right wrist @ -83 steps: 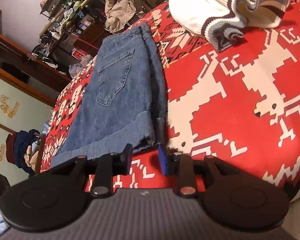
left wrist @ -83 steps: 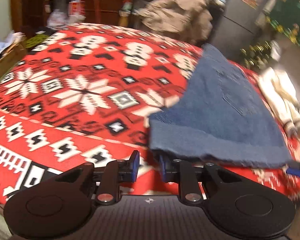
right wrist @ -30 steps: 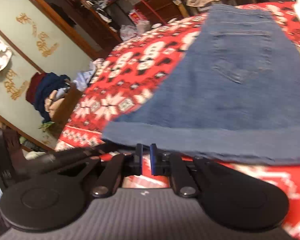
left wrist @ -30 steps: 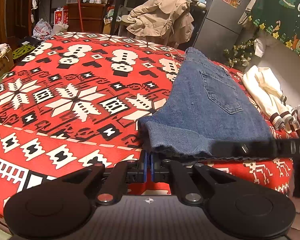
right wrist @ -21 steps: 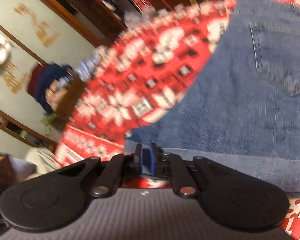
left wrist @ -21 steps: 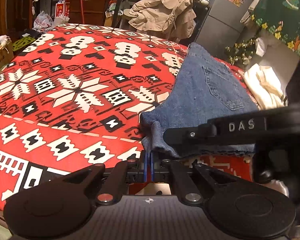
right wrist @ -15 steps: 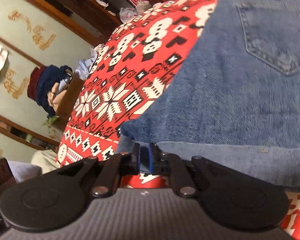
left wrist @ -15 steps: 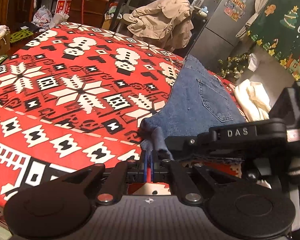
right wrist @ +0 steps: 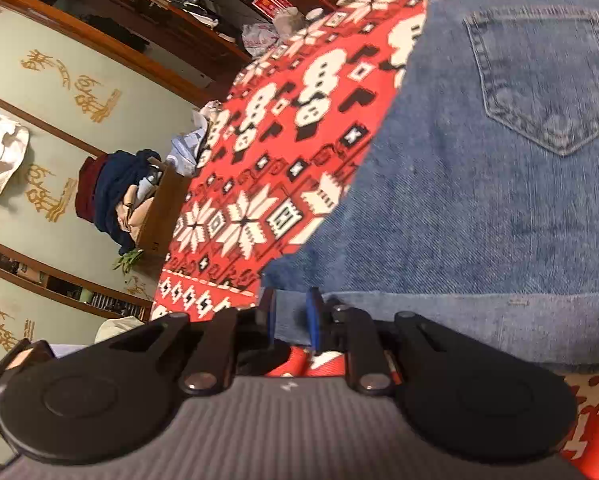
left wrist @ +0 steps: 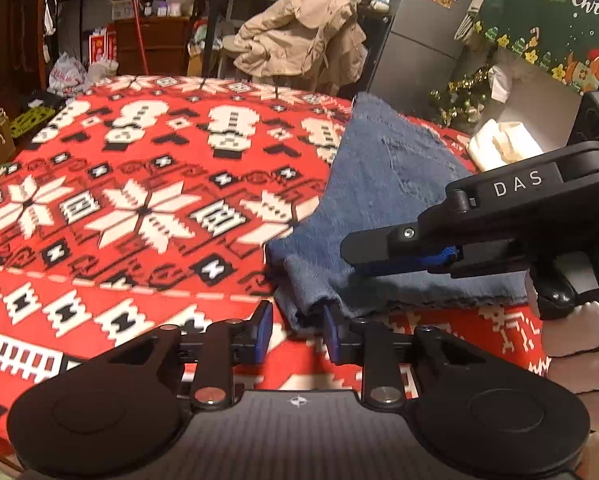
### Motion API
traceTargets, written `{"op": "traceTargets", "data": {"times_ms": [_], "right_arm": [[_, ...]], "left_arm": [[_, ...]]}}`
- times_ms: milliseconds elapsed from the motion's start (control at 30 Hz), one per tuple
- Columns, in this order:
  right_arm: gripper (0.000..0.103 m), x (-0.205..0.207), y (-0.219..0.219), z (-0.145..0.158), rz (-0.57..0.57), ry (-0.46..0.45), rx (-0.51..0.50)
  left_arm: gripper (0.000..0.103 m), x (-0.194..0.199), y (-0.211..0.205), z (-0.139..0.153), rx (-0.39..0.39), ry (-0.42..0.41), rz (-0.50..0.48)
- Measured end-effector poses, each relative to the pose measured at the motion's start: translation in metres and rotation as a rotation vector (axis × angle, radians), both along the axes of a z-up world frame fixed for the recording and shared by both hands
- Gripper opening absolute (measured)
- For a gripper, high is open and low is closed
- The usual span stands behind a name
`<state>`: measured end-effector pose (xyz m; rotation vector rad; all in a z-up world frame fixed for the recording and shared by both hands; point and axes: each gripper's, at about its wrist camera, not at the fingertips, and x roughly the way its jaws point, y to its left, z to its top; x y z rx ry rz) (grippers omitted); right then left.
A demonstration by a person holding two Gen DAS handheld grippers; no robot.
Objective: Fold clothes
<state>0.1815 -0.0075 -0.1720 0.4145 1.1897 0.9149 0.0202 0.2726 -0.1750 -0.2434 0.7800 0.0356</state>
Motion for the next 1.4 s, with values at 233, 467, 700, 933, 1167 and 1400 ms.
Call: {"op": "traceTargets", "data": {"times_ms": [233,467,700,933,1167,1400], "right_arm": [[0.021,-0.003,0.012,0.006,0.044,-0.034,-0.031],[0.021,-0.003,0.027,-0.002,0.072,-0.004,-0.061],[0.017,-0.006,0.037,-0.009,0.070,-0.002,-0.087],[0.012,-0.018,0.024,0.001,0.075,-0.052,-0.093],[0.018,-0.020,-0.055,0.032,-0.042,-0.093,-0.016],[0.025,-0.002,-0.172,0.047,-0.318,-0.163,-0.122]], "left_arm": [[0.016,0.010,-0.030,0.000,0.181,0.004,-0.106],[0.006,0.007,-0.029,-0.007,0.205,0.060,-0.106],[0.000,-0.005,-0.001,-0.002,0.053,0.057,-0.043],[0.009,-0.019,0.035,0.011,-0.172,-0.007,0.052],[0.032,0.015,0.046,0.010,-0.304,0.026,0.108],[0.016,0.026,0.021,-0.001,-0.187,0.071,0.062]]}}
